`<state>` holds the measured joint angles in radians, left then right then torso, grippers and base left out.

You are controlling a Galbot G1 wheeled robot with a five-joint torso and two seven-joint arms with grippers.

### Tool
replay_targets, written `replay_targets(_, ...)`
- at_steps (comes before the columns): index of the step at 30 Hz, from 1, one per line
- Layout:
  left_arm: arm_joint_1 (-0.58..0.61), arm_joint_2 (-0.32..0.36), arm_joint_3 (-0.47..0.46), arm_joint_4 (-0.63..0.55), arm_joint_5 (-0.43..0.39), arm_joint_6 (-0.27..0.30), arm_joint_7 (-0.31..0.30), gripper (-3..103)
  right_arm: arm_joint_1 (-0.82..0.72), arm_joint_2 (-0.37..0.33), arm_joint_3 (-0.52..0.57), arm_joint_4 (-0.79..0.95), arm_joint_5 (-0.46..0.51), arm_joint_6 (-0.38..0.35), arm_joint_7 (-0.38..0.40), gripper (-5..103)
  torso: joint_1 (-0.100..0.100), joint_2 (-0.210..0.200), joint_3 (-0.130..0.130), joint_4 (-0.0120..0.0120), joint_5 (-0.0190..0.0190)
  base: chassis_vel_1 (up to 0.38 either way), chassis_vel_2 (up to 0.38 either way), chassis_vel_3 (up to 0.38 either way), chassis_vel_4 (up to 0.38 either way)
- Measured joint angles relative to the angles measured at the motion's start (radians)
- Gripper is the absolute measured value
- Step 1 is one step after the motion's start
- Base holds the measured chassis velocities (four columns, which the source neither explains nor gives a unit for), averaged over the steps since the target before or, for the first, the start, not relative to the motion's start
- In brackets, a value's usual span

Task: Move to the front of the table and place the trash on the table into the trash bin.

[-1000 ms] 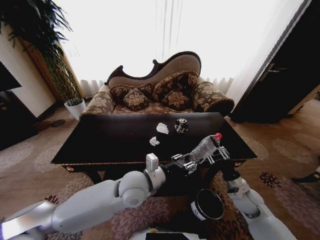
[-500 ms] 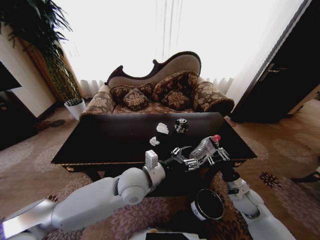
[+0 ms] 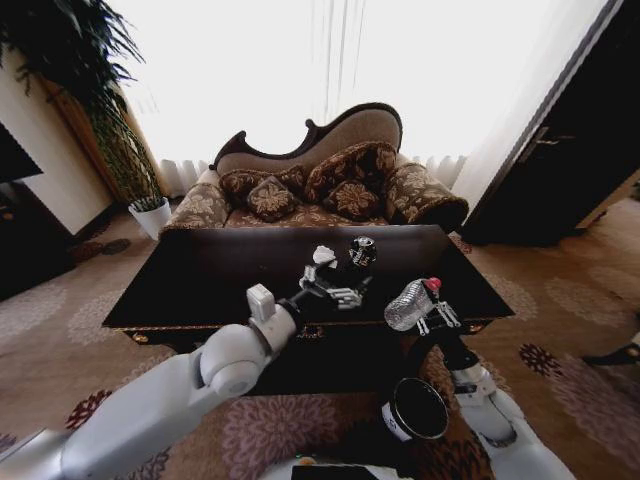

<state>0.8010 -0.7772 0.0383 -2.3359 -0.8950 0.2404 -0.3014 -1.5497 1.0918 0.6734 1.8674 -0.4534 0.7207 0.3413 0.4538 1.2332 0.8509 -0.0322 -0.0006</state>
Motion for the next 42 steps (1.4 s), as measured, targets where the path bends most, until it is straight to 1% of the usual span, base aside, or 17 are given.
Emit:
replay_targets(1, 0.032, 0.017, -0.043, 0.0, 0.009, -0.009, 0.002, 100, -0.008, 0.009, 0.0, 0.003, 0.028, -0.006, -0.006, 27, 0.0, 0.0, 0.0, -0.0001, -0.0002, 0.0, 0.0, 0.0, 0.0)
replay_targets(4, 0.062, 0.035, -0.087, 0.002, 0.02, -0.019, 0.002, 100, -0.021, 0.025, 0.003, 0.006, 0.059, -0.013, -0.011, 27, 0.0, 0.0, 0.0, 0.0, -0.0001, 0.0, 0.0, 0.0, 0.0)
replay_targets(5, 0.088, 0.044, -0.135, 0.01, 0.036, -0.029, 0.003, 100, -0.043, 0.058, 0.008, 0.017, 0.1, -0.023, -0.021, 27, 0.0, 0.0, 0.0, 0.0, 0.0001, 0.0, 0.0, 0.0, 0.0)
replay_targets(9, 0.133, 0.036, -0.222, 0.031, 0.044, -0.043, 0.002, 100, -0.089, 0.115, 0.015, 0.043, 0.163, -0.037, -0.038, 27, 0.0, 0.0, 0.0, -0.0008, 0.0004, 0.0, 0.0, 0.0, 0.0)
replay_targets(11, 0.202, 0.022, -0.328, 0.062, 0.082, -0.059, 0.018, 100, -0.134, 0.16, 0.031, 0.058, 0.201, -0.034, -0.056, 27, 0.0, 0.0, 0.0, -0.0003, 0.0, 0.0, 0.0, 0.0, 0.0)
replay_targets(12, 0.202, 0.022, -0.328, 0.062, 0.082, -0.059, 0.018, 100, -0.134, 0.16, 0.031, 0.058, 0.201, -0.034, -0.056, 27, 0.0, 0.0, 0.0, -0.0003, 0.0, 0.0, 0.0, 0.0, 0.0)
replay_targets(16, 0.308, 0.036, -0.455, 0.13, 0.152, -0.098, 0.109, 100, -0.204, 0.194, 0.065, 0.072, 0.286, -0.023, -0.072, 27, 0.0, 0.0, 0.0, -0.0003, 0.0002, 0.0, 0.0, 0.0, 0.0)
replay_targets(22, 0.373, 0.032, -0.534, 0.193, 0.215, -0.165, 0.175, 100, -0.265, 0.224, 0.093, 0.086, 0.366, -0.013, -0.082, 27, 0.0, 0.0, 0.0, -0.0004, 0.0001, 0.0, 0.0, 0.0, 0.0)
replay_targets(25, 0.426, -0.011, -0.614, 0.221, 0.245, -0.228, 0.224, 100, -0.295, 0.264, 0.08, 0.058, 0.39, 0.014, -0.078, 27, 0.0, 0.0, 0.0, -0.0004, 0.0002, 0.0, 0.0, 0.0, 0.0)
replay_targets(28, 0.448, -0.033, -0.642, 0.225, 0.247, -0.253, 0.232, 100, -0.297, 0.278, 0.071, 0.037, 0.404, 0.021, -0.075, 27, 0.0, 0.0, 0.0, -0.0003, 0.0001, 0.0, 0.0, 0.0, 0.0)
replay_targets(29, 0.479, -0.055, -0.675, 0.231, 0.247, -0.305, 0.245, 100, -0.303, 0.29, 0.055, 0.005, 0.431, 0.022, -0.074, 27, 0.0, 0.0, 0.0, -0.0003, 0.0002, 0.0, 0.0, 0.0, 0.0)
replay_targets(30, 0.491, -0.064, -0.689, 0.236, 0.247, -0.331, 0.251, 100, -0.302, 0.294, 0.045, -0.013, 0.439, 0.023, -0.073, 27, 0.0, 0.0, 0.0, -0.0004, 0.0004, 0.0, 0.0, 0.0, 0.0)
replay_targets(31, 0.491, -0.064, -0.689, 0.236, 0.247, -0.331, 0.251, 100, -0.302, 0.294, 0.045, -0.013, 0.439, 0.023, -0.073, 27, 0.0, 0.0, 0.0, -0.0004, 0.0004, 0.0, 0.0, 0.0, 0.0)
replay_targets(33, 0.525, -0.085, -0.731, 0.247, 0.251, -0.382, 0.265, 100, -0.292, 0.301, 0.032, -0.062, 0.442, 0.033, -0.073, 27, 0.0, 0.0, 0.0, -0.0004, 0.0004, 0.0, 0.0, 0.0, 0.0)
replay_targets(37, 0.569, -0.115, -0.79, 0.265, 0.248, -0.412, 0.281, 100, -0.265, 0.302, 0.008, -0.135, 0.453, 0.036, -0.073, 27, 0.0, 0.0, 0.0, -0.0003, 0.0003, 0.0, 0.0, 0.0, 0.0)
replay_targets(39, 0.593, -0.135, -0.827, 0.293, 0.25, -0.43, 0.3, 100, -0.224, 0.293, -0.016, -0.224, 0.462, 0.029, -0.074, 27, 0.0, 0.0, 0.0, -0.0003, 0.0003, 0.0, 0.0, 0.0, 0.0)
replay_targets(42, 0.601, -0.141, -0.838, 0.304, 0.243, -0.431, 0.306, 100, -0.195, 0.284, -0.035, -0.275, 0.468, 0.02, -0.074, 27, 0.0, 0.0, 0.0, -0.0002, 0.0003, 0.0, 0.0, 0.0, 0.0)
